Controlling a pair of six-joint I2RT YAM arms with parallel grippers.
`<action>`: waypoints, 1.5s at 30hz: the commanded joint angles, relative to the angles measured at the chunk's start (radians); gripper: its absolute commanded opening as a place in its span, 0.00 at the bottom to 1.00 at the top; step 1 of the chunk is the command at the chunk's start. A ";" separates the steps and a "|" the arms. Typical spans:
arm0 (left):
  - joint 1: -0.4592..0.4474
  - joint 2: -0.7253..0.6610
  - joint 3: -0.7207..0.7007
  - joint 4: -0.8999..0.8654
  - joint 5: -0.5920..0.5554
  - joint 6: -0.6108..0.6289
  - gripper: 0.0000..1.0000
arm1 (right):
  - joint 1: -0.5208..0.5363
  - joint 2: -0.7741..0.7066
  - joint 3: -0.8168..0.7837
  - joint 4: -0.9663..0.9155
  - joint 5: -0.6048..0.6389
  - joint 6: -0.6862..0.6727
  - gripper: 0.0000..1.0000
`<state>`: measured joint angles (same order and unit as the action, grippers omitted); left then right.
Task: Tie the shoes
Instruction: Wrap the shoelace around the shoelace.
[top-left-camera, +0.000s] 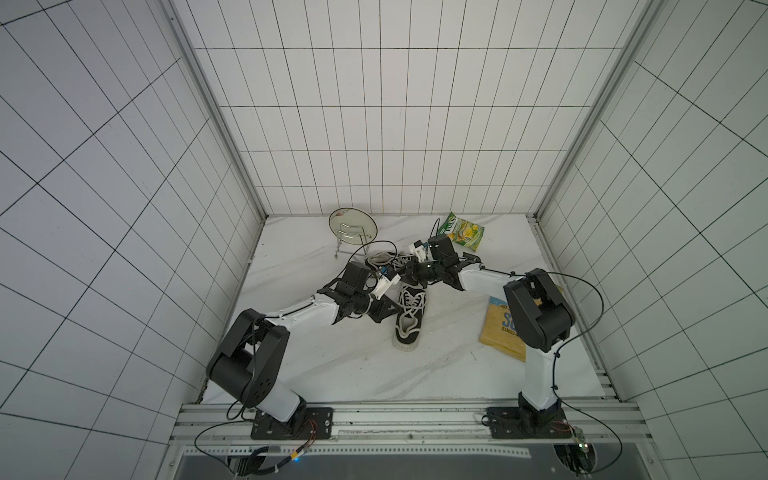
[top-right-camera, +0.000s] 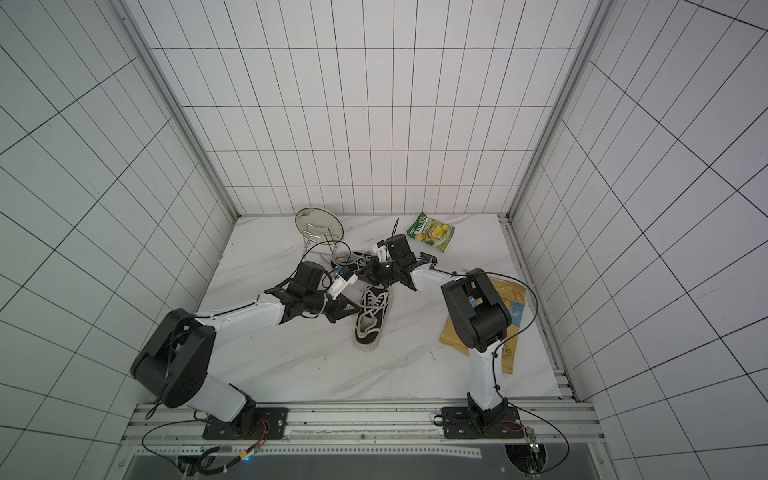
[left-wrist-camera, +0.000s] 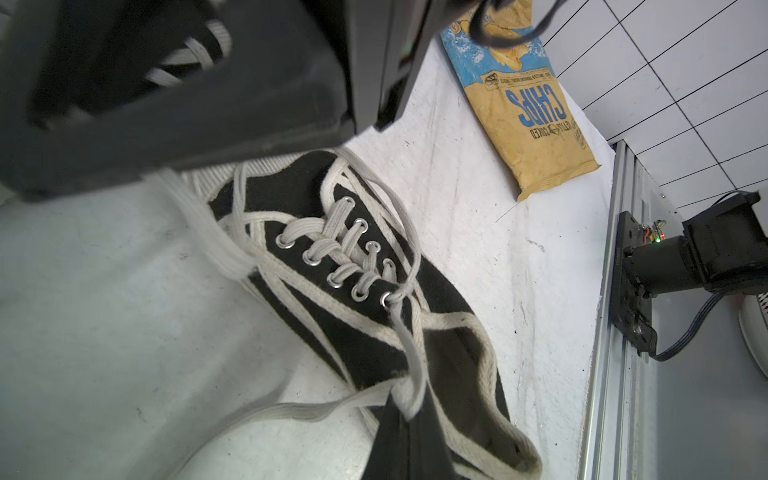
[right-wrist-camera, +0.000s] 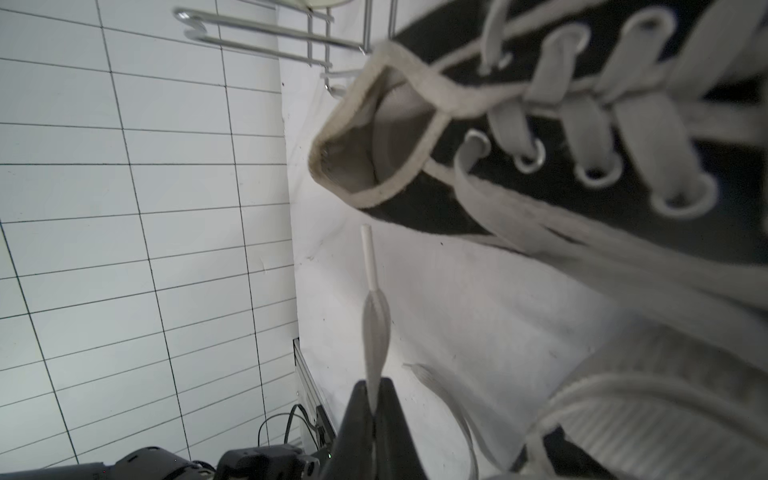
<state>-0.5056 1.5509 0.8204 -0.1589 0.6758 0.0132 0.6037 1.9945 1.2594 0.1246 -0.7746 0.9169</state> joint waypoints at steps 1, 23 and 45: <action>0.004 0.013 0.022 0.031 0.035 -0.012 0.00 | -0.020 -0.036 0.073 -0.108 -0.035 -0.118 0.37; 0.009 0.113 0.093 0.037 0.066 -0.061 0.00 | 0.001 -0.221 -0.047 -0.511 -0.066 -0.740 0.44; 0.045 0.065 0.083 0.055 -0.033 -0.158 0.39 | 0.026 -0.228 -0.098 -0.416 -0.020 -0.770 0.00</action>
<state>-0.4873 1.6558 0.8883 -0.1524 0.7052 -0.0879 0.6235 1.8343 1.1942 -0.3386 -0.8463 0.1341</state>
